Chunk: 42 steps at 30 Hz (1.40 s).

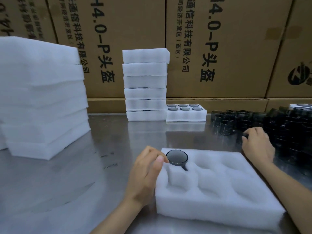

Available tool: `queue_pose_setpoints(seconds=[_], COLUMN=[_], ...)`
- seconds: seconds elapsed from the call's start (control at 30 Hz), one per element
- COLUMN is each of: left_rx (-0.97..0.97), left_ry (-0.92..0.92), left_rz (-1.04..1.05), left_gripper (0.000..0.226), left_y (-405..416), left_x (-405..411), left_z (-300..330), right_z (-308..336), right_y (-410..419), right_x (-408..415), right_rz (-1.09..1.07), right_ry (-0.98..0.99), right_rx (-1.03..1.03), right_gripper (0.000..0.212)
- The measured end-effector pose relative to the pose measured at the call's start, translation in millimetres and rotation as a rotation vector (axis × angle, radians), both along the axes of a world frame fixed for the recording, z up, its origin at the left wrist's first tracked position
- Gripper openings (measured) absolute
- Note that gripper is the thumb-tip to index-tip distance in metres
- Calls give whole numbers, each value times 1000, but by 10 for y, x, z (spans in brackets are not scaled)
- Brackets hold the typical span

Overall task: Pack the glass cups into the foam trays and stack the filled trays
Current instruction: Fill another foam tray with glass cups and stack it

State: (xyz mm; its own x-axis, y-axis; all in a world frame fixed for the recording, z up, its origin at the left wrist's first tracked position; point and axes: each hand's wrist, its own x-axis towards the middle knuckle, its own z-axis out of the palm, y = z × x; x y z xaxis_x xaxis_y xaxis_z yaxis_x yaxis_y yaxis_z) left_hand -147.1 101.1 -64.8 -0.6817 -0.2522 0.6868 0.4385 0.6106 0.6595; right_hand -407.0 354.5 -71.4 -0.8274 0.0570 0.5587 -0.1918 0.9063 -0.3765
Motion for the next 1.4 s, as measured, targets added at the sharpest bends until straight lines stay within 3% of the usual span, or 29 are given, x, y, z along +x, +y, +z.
queue_pose_setpoints(seconds=[0.23,0.37,0.53,0.63,0.83,1.03,1.23,1.4], left_rx=[35,88,105,87,41,10,-140,-233], left_ry=[-38,-53,-72,-80,-88,-98,-95,-70], left_rz=[4,13,24,25,18,29,78,129], left_gripper=[42,40,43,48,41,40,52,52], left_y=[8,36,53,55,53,52,55,71], left_x=[30,87,153,196,240,231,225,225], left_z=[3,28,31,20,14,17,3,42], right_z=[40,54,86,106,101,208,337,700], right_y=[117,167,208,240,257,394,371,152], right_x=[511,837,1195,1339,1411,1393,1485,1680], right_rz=[52,101,146,113,152,260,89,287], right_ry=[38,-36,-105,-160,-283,-506,-310,-78], right_rx=[-14,-60,-163,-207,-333,-302,-334,-589], right_gripper=[9,14,31,59,47,70,56,52])
